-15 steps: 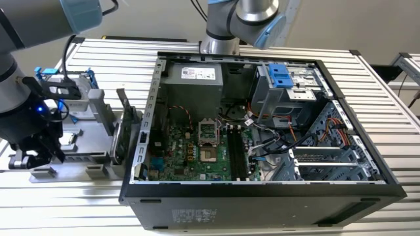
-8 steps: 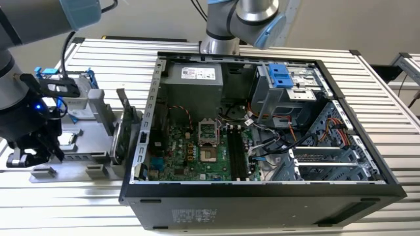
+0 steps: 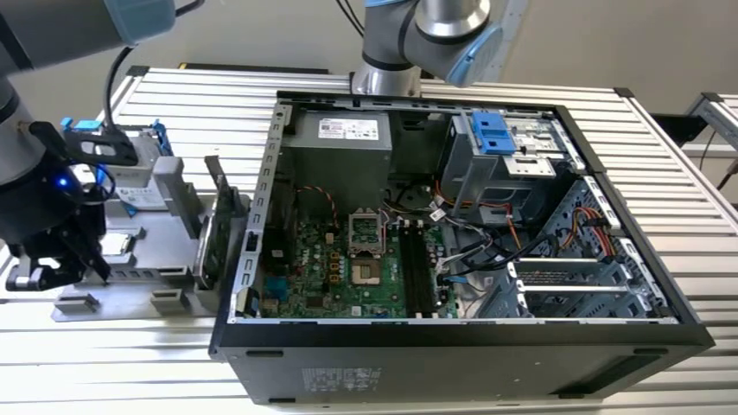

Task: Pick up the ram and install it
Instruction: 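Pick up the ram and move it above insertion slot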

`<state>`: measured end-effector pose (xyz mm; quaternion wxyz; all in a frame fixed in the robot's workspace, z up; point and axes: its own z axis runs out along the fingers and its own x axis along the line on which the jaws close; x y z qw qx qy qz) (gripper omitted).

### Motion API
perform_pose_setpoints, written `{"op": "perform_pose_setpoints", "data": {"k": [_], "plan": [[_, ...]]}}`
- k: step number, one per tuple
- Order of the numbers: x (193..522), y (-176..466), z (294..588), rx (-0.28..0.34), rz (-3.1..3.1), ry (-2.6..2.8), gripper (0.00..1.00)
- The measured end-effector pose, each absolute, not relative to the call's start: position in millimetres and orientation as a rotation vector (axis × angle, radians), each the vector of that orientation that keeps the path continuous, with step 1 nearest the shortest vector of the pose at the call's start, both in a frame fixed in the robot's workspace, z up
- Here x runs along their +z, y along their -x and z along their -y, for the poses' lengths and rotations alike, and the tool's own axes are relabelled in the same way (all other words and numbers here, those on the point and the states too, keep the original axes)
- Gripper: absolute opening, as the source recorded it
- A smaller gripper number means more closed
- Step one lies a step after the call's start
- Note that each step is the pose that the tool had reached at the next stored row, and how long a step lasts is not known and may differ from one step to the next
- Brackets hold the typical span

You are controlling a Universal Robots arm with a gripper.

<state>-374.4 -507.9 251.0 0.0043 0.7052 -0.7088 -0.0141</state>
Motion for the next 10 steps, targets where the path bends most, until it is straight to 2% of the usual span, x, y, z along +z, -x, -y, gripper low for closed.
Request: {"op": "perform_pose_setpoints", "data": {"k": [10], "plan": [[259.0,374.4,507.8,-0.044,2.221,-2.21,0.0]]}}
